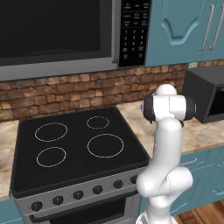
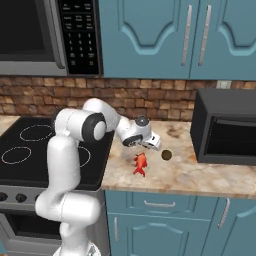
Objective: Open the fridge, remove the kiwi, sweet potato, and fish, and place them on any counter.
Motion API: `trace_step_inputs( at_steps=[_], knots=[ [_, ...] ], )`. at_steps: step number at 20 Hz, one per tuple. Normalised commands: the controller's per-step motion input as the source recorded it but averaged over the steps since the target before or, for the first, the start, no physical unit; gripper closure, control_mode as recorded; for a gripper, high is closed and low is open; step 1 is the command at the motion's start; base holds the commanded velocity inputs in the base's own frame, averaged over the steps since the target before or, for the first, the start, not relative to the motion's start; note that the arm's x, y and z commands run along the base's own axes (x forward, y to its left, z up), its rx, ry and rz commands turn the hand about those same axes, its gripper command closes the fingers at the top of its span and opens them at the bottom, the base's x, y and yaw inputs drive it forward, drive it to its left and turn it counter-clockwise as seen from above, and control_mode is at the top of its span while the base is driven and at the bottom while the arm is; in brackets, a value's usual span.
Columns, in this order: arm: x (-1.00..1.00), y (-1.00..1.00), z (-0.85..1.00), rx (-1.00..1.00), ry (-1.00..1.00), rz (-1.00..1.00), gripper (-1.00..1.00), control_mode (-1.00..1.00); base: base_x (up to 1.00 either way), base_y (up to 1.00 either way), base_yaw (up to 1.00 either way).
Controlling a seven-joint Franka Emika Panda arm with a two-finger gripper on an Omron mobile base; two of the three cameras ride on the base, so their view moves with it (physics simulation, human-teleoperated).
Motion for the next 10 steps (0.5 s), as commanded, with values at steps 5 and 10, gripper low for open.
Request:
trace_step_inputs(
  at_steps=[5,10],
  knots=[
    [-0.11,0.00,-0.03,0.00,-0.04,0.00,-1.00,-1.00,0.00,0.00,0.00],
    [-0.17,0.01,0.39,0.00,-0.01,0.00,-1.00,-1.00,0.00,0.00,0.00]
  ],
)
